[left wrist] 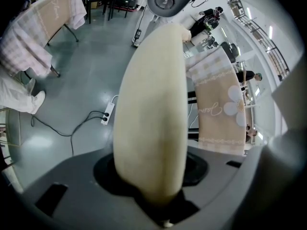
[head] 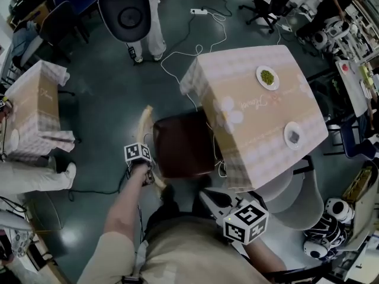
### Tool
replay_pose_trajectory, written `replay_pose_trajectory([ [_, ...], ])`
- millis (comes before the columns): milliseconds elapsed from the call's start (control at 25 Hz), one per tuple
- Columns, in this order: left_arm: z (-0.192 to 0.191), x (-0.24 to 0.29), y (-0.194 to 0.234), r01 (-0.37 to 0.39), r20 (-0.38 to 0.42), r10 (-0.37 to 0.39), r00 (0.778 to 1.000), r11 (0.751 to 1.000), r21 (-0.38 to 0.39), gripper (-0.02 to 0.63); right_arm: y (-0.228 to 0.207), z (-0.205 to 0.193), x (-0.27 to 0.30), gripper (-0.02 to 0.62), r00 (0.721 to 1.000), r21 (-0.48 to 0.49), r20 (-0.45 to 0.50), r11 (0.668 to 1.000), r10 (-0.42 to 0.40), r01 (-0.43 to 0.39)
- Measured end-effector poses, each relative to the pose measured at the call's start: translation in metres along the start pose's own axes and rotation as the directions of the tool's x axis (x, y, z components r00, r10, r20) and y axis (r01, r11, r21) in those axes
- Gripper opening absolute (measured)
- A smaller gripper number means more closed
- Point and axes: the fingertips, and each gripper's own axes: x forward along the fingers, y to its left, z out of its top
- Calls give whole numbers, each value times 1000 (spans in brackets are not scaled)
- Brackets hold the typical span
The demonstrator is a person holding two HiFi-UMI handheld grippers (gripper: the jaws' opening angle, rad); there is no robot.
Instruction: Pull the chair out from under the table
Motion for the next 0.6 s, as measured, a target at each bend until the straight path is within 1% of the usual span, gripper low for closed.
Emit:
replay_pose_trajectory([
  [160,-2,-2,2,1,-12,-1,1000,1000,10,183,8,-2,0,9,999,28,42,999,-20,19],
  [280,-2,-5,7,8,-7,-8,1000,1000,9,186,16,-7,3,9,998,43,63,999,-21,18],
  [400,-3,-11,15,-1,-9,1,1000,1000,11,186,25,-10,6,9,997,54,78,998,-19,15],
  [600,-7,-12,16,-5,-24,5,1000,1000,17,186,26,-11,0,9,994,68,103,997,-40,33],
])
